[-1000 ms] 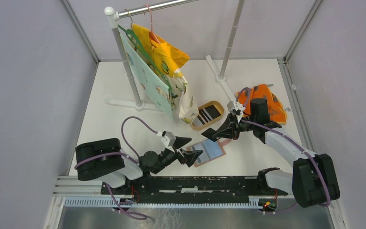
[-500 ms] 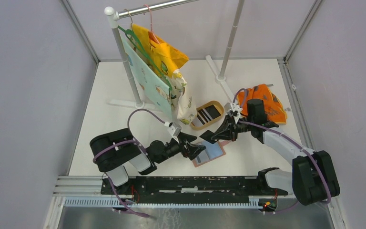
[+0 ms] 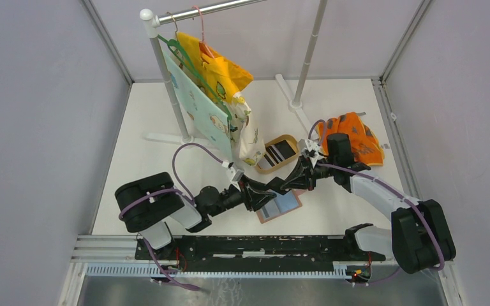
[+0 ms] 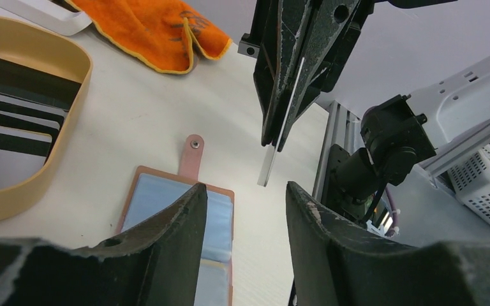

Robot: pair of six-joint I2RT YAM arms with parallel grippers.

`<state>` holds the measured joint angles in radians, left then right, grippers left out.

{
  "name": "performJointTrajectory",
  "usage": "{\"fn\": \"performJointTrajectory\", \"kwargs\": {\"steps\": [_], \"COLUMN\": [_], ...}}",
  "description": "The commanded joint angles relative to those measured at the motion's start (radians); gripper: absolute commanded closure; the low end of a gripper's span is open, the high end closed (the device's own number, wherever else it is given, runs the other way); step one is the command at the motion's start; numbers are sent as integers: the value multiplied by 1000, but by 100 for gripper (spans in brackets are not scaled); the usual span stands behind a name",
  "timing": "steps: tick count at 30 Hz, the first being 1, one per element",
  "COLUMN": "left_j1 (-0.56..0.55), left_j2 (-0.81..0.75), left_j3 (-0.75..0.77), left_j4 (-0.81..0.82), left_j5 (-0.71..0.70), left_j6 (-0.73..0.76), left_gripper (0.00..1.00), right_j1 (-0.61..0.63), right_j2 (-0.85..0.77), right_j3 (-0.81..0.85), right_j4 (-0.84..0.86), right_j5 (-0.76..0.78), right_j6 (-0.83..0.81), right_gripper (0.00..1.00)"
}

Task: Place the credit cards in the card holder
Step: Pick up the credit card from the storage box.

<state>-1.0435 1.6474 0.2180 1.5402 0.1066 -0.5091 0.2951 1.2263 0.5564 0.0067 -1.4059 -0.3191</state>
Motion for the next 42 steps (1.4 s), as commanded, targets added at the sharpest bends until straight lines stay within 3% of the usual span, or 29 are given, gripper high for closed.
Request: {"fn": "performJointTrajectory", "kwargs": {"steps": [1, 7, 8, 11, 14, 15, 18, 20, 23, 27, 30, 36, 42], "left_j1": [4, 6, 6, 10, 14, 16, 26, 29, 29, 27, 22, -12, -27], "left_j2": [-27, -41, -43, -51, -59, -64, -106, -161, -290, -422, -448, -402, -368], "left_j3": [34, 38, 39, 40, 27, 24, 21, 30, 72, 169, 250, 380, 426], "left_j4": [195, 195, 194, 173, 167, 160, 65, -119, -496, -955, -1144, -1342, -1376], "left_j5": [32, 35, 38, 42, 44, 48, 89, 121, 147, 158, 183, 176, 175], "left_j6": [7, 15, 16, 21, 25, 28, 59, 105, 222, 367, 432, 503, 543], "left_gripper": [45, 57, 62, 95, 98, 98, 98, 98, 98, 98, 98, 98, 98], "right_j1": [13, 26, 28, 31, 33, 33, 33, 32, 34, 43, 73, 104, 125], "right_j2": [7, 18, 20, 20, 18, 16, 10, 11, 15, 14, 13, 25, 34], "right_j3": [-4, -6, -6, -7, -9, -8, 25, 88, 165, 194, 185, 181, 162], "right_j4": [22, 21, 21, 21, 19, 15, -109, -299, -550, -645, -639, -624, -551], "right_j5": [-19, -11, -11, -7, 7, 11, 46, 89, 159, 184, 198, 208, 225], "right_j6": [-17, -18, -18, -20, -25, -31, -133, -327, -592, -700, -702, -683, -597], "right_gripper": [100, 100, 100, 100, 97, 92, 61, 44, 32, 28, 27, 35, 52]}}
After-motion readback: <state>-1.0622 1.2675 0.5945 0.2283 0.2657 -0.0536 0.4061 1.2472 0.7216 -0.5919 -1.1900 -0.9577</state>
